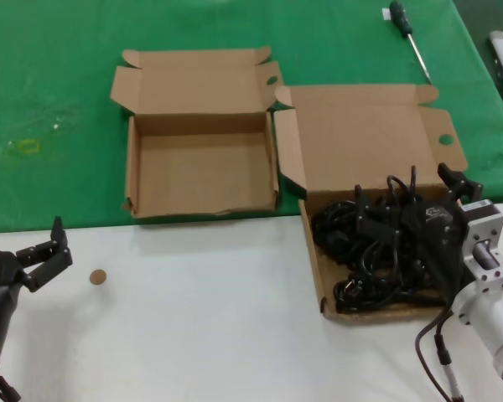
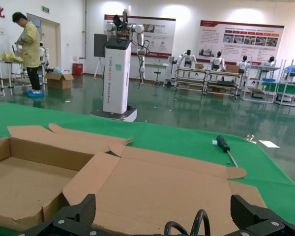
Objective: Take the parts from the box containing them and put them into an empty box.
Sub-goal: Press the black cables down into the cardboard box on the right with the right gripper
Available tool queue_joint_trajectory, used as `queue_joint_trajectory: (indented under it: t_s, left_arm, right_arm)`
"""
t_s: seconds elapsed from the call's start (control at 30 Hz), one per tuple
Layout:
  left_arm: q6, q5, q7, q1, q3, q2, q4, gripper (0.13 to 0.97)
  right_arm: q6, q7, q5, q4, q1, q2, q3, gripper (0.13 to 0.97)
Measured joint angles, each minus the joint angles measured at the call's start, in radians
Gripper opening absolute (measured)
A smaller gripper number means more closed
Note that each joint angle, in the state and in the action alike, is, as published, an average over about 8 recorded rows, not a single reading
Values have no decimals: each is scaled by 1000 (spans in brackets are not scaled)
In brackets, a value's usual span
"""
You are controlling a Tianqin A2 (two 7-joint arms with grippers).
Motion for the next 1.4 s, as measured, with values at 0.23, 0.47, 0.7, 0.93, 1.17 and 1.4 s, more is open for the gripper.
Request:
queue_joint_trajectory:
  t_s: [0.23, 0.47, 0.7, 0.93, 1.17, 1.4]
  left_arm:
    - [0, 0, 0, 0, 0, 0, 0, 966]
    - [0, 0, 0, 0, 0, 0, 0, 966]
    - [0, 0, 0, 0, 0, 0, 0, 960]
    - [0, 0, 0, 0, 0, 0, 0, 923]
    - [0, 0, 0, 0, 0, 0, 0, 853]
    - [0, 0, 0, 0, 0, 0, 0, 746]
  right_arm:
    - [0, 0, 0, 0, 0, 0, 0, 966]
    - [0, 0, 0, 0, 0, 0, 0, 966]
    - [0, 0, 0, 0, 0, 0, 0, 966]
    - [4, 2, 2, 1, 0, 4, -5, 966]
    - [43, 11, 30, 4, 2, 49, -52, 966]
    - [61, 25, 77, 19, -3, 160, -124, 966]
